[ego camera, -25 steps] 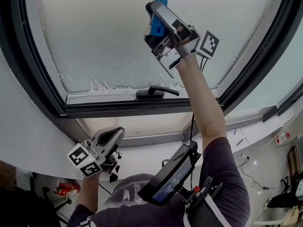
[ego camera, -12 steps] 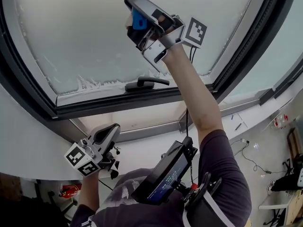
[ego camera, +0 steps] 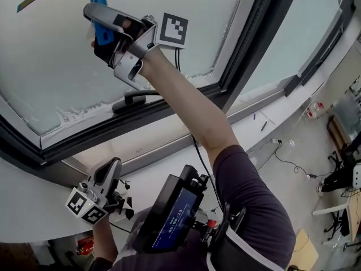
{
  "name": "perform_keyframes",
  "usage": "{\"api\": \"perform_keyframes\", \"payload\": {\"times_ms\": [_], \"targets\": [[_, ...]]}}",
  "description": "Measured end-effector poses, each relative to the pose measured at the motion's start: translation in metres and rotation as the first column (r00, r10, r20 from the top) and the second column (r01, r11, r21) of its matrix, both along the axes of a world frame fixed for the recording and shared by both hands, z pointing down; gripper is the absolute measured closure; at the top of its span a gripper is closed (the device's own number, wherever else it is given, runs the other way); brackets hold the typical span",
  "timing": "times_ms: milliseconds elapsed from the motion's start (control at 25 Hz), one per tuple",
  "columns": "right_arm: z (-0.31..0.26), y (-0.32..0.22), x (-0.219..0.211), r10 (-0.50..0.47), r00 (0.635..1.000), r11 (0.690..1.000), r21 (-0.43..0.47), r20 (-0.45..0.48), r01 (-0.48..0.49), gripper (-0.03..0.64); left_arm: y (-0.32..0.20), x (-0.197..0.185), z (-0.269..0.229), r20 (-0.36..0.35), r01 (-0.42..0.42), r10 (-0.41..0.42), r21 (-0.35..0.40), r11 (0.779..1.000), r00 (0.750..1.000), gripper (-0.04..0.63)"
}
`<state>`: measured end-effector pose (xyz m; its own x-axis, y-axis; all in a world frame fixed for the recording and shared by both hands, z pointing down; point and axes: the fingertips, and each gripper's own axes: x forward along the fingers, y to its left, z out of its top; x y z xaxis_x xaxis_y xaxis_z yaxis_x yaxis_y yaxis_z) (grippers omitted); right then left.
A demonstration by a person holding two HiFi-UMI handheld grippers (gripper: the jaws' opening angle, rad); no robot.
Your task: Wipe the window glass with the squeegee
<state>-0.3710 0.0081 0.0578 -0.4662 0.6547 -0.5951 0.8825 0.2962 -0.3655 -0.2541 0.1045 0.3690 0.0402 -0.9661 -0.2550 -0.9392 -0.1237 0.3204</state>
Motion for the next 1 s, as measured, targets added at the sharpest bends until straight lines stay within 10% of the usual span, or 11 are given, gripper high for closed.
{"api": "perform_keyframes", "payload": {"times_ms": [600, 1000], "targets": [[-0.011, -0.001, 0.008, 0.033, 0.995, 0.998, 0.050, 0.096, -0.038, 0.477, 0.007, -0.001, -0.028, 0.004, -0.030, 0.030, 0.002, 1.000, 1.000, 0.589], [0.023, -0.019, 0.003, 0.084, 0.993, 0.996, 0.039, -0.086, -0.080, 0.477, -0.059, 0.023, -0.003, -0.062, -0.234, 0.234, 0.005, 0.972, 0.970, 0.590]]}}
